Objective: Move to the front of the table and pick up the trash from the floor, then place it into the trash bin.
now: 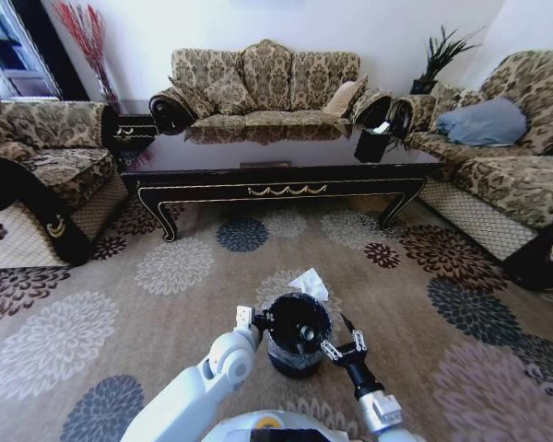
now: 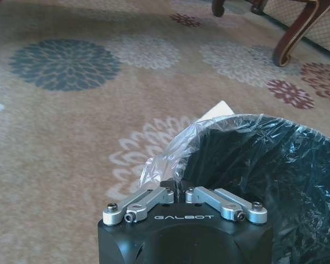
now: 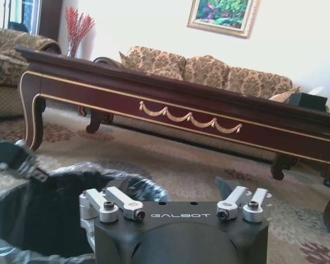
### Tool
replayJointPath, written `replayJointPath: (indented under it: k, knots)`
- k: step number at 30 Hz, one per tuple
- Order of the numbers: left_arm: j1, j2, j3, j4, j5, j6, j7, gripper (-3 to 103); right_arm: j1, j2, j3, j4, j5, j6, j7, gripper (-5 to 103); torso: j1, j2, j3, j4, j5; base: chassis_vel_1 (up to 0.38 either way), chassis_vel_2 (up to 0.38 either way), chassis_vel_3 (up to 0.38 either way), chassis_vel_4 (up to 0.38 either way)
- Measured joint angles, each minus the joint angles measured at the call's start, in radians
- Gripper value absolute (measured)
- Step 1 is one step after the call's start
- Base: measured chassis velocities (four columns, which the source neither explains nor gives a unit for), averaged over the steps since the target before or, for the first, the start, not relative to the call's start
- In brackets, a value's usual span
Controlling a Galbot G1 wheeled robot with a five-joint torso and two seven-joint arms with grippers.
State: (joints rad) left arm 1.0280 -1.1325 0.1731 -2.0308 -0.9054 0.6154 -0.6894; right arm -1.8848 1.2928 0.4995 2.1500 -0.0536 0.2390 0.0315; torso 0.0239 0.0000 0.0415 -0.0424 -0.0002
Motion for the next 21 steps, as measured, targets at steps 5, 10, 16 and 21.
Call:
replayJointPath:
  k: [5, 10, 16, 21]
  knots:
    - [0.013, 0.023, -0.075, 0.003, 0.009, -0.001, 0.016, 4, 0.004, -0.001, 0.022, 0.028, 0.037, -0.003, 0.003, 99, 0.000, 0.000, 0.000, 0.0001, 0.0001, 0.000, 0.000, 0.000, 0.000]
    - [0.026, 0.088, -0.163, -0.014, -0.024, -0.010, 0.039, 4, 0.033, -0.015, 0.057, 0.047, 0.103, -0.026, 0.010, 100, 0.000, 0.000, 0.000, 0.0001, 0.0000, 0.000, 0.000, 0.000, 0.000]
    - [0.038, 0.144, -0.244, -0.020, -0.069, -0.025, 0.053, 4, 0.091, -0.038, 0.072, 0.010, 0.159, -0.057, 0.020, 100, 0.000, 0.000, 0.000, 0.0002, -0.0002, 0.000, 0.000, 0.000, 0.000]
    - [0.051, 0.198, -0.309, -0.023, -0.118, -0.042, 0.058, 4, 0.175, -0.088, 0.079, -0.139, 0.180, -0.058, 0.025, 100, 0.000, 0.000, 0.000, 0.0002, 0.0002, 0.000, 0.000, 0.000, 0.000]
